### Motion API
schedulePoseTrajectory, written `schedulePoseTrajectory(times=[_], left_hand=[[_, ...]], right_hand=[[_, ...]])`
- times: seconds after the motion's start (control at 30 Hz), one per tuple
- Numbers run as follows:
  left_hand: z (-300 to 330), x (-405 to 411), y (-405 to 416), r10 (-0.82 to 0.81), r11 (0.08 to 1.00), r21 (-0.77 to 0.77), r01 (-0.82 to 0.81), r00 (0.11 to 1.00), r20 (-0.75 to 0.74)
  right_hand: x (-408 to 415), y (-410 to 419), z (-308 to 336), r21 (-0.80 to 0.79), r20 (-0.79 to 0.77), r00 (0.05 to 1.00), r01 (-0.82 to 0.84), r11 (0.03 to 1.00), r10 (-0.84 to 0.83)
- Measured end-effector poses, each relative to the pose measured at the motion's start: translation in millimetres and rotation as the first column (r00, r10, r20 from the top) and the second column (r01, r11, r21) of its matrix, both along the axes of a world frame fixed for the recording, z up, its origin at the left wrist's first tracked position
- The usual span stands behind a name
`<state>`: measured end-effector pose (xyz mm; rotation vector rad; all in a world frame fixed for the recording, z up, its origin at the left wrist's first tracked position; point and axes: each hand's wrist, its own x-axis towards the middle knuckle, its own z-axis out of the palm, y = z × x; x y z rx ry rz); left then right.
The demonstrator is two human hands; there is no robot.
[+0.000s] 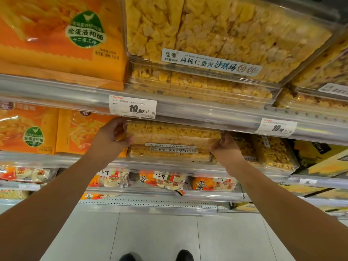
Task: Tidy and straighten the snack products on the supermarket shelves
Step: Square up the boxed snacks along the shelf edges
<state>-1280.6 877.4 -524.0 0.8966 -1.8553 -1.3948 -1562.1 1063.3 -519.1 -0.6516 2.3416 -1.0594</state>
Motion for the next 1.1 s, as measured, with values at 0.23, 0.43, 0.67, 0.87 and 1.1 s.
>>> schedulePoseTrajectory(times=[0.23,0.43,0.67,0.87,1.1], left_hand=[[-4,-2,1,0.018,0.999,0.034,-0.018,1.000,0.009],[-8,-4,17,0.196,0.981,-0.012,-0.196,0.980,-0.027],[-54,-16,120,0.223,0.964,-0.175,-0.202,0.969,0.110],[-52,-55,133,-0.147,0.790,-0.490,0.370,0.889,0.434],[-47,-123,178,-0.305,0.881,-0.212,0.422,0.851,0.426]], right_hand=[[-3,-1,-3,0.010,0.031,0.999,-0.017,1.000,0.016],[-2,9,-9,-0.083,0.109,0.994,0.024,0.996,-0.015],[7,18,-3,-0.341,0.468,0.883,0.138,0.930,0.041],[12,80,-13,-0.326,0.379,0.924,0.176,0.929,-0.042],[-35,165,-36,-0.264,0.500,0.846,0.352,0.898,-0.185]])
